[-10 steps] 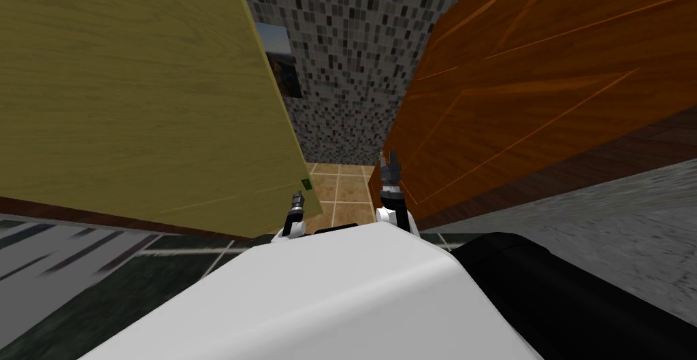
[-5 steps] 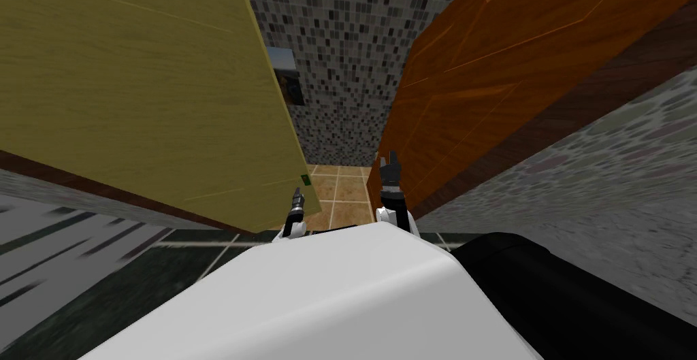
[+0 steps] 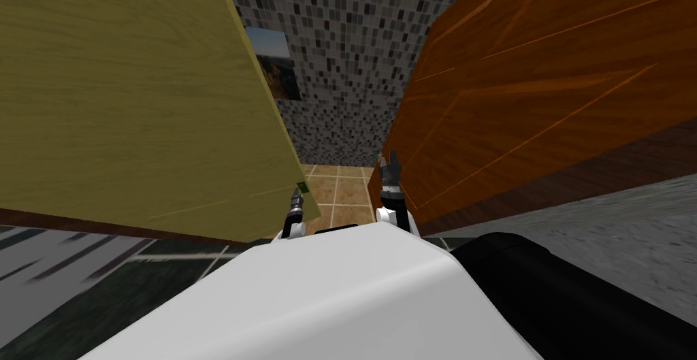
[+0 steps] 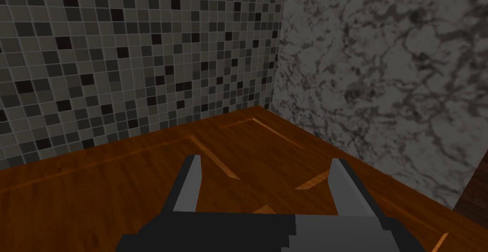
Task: Push the door open
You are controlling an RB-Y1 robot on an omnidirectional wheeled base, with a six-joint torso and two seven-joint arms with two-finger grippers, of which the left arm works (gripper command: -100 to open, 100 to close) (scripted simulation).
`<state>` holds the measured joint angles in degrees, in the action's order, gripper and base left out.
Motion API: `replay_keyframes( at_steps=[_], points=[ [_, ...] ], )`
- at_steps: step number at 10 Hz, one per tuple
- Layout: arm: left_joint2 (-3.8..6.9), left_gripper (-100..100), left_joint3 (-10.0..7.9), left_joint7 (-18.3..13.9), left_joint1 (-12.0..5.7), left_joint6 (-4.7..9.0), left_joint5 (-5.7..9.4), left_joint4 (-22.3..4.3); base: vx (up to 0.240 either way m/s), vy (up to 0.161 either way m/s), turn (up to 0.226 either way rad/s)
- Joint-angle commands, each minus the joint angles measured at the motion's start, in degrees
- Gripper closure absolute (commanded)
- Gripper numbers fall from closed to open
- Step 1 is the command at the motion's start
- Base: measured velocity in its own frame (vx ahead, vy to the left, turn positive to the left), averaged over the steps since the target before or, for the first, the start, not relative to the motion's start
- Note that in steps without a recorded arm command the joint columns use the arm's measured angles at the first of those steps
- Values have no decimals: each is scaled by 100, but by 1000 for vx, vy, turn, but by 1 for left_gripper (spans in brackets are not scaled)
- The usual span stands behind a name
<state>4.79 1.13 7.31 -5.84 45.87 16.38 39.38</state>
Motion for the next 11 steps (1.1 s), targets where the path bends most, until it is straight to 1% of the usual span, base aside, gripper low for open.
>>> replay_keyframes(
  at_steps=[1, 3, 4, 5, 10, 11],
  points=[
    [-6, -100, -12, 9, 11, 46, 12, -13, 194, 17, -40],
    [-22, -100, -25, 16, 25, 93, 26, -28, 211, 25, -28],
    [-15, -100, -21, 13, 21, 72, 22, -18, 85, 1, 10],
    [-15, 100, -21, 13, 21, 72, 22, -18, -19, -2, -5],
    [-15, 100, -21, 13, 21, 72, 22, -18, -14, 0, -3],
    [8, 100, -140, 91, 71, 59, 115, 21, 92, 4, -76]
  ],
)
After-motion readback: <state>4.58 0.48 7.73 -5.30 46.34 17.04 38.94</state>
